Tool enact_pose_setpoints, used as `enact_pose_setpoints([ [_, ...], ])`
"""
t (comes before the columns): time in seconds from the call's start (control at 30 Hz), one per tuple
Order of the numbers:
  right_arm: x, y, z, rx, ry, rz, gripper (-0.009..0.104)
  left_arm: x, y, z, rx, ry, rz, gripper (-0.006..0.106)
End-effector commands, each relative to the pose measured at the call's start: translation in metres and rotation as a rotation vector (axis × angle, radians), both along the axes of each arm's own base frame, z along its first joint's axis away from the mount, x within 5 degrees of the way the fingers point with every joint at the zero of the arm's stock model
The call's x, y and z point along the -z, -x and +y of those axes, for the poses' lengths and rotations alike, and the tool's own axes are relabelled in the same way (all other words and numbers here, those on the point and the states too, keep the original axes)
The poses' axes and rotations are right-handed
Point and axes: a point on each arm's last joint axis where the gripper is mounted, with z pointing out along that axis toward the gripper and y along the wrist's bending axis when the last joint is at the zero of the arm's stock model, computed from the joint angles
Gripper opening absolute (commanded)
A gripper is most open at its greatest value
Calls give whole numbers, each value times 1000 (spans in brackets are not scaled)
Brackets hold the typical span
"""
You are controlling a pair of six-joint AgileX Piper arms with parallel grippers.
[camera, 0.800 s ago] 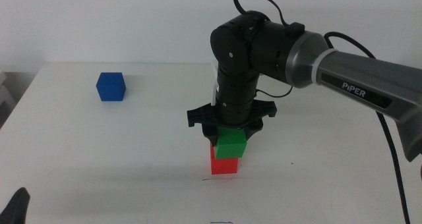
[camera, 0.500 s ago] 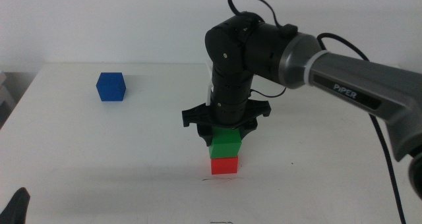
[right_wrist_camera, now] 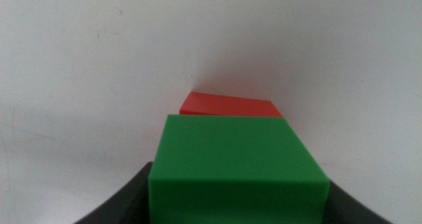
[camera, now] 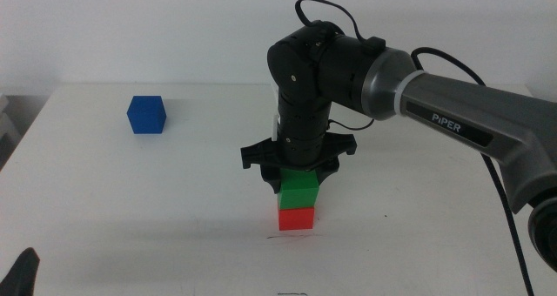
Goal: Stack red cubes first, then green, then blue cubes in a specific spot.
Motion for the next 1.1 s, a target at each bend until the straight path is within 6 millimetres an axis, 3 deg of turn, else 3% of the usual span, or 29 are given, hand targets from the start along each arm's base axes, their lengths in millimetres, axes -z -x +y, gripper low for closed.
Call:
enact_pose_setpoints([
  [0.0,-34,7,-10,8,4,-32,-1,-9,2,-1,9,17,-106,93],
  [0.23,-34,6,-10,8,8,-43,0,-9,2,-1,9,17,-106,93],
  [0.27,-34,6,-10,7,2,-39,57,-9,2,-1,9,17,-106,93],
  [0.47,-36,8,-10,3,-7,-29,81,-9,2,-1,9,17,-106,93],
  [0.53,-45,11,-11,-16,-28,-36,83,-9,2,-1,9,17,-106,93],
  [0.63,-75,21,-20,-53,-69,-89,83,-9,2,-1,9,17,-106,93],
  [0.73,-108,31,-38,-84,-99,-156,83,-9,2,-1,9,17,-106,93],
  [0.87,-148,59,-87,-95,-131,-257,83,-9,2,-1,9,17,-106,93],
  [1.07,-184,128,-170,-117,-247,-590,82,-9,2,-1,9,17,-106,93],
])
